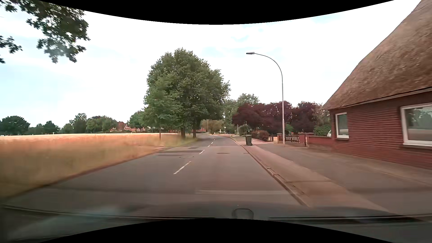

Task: Follow the waypoints while adhering to traffic rules and regulations

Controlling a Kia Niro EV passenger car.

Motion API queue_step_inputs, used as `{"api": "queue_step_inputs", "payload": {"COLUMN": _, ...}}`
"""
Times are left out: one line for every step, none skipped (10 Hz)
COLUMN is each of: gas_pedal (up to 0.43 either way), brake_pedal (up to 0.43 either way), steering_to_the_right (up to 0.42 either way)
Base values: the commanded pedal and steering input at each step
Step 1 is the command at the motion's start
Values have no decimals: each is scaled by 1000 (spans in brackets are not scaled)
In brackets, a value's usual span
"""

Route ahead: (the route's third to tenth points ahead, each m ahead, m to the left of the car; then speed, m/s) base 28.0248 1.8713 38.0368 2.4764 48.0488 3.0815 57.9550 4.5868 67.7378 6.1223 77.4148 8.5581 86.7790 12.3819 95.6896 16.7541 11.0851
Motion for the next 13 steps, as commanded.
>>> {"api": "queue_step_inputs", "payload": {"gas_pedal": 138, "brake_pedal": 0, "steering_to_the_right": -3}}
{"api": "queue_step_inputs", "payload": {"gas_pedal": 138, "brake_pedal": 0, "steering_to_the_right": -3}}
{"api": "queue_step_inputs", "payload": {"gas_pedal": 138, "brake_pedal": 0, "steering_to_the_right": -3}}
{"api": "queue_step_inputs", "payload": {"gas_pedal": 138, "brake_pedal": 0, "steering_to_the_right": -3}}
{"api": "queue_step_inputs", "payload": {"gas_pedal": 138, "brake_pedal": 0, "steering_to_the_right": -3}}
{"api": "queue_step_inputs", "payload": {"gas_pedal": 138, "brake_pedal": 0, "steering_to_the_right": -3}}
{"api": "queue_step_inputs", "payload": {"gas_pedal": 138, "brake_pedal": 0, "steering_to_the_right": -3}}
{"api": "queue_step_inputs", "payload": {"gas_pedal": 138, "brake_pedal": 0, "steering_to_the_right": -3}}
{"api": "queue_step_inputs", "payload": {"gas_pedal": 138, "brake_pedal": 0, "steering_to_the_right": -3}}
{"api": "queue_step_inputs", "payload": {"gas_pedal": 138, "brake_pedal": 0, "steering_to_the_right": -3}}
{"api": "queue_step_inputs", "payload": {"gas_pedal": 138, "brake_pedal": 0, "steering_to_the_right": -3}}
{"api": "queue_step_inputs", "payload": {"gas_pedal": 138, "brake_pedal": 0, "steering_to_the_right": -3}}
{"api": "queue_step_inputs", "payload": {"gas_pedal": 138, "brake_pedal": 0, "steering_to_the_right": -3}}
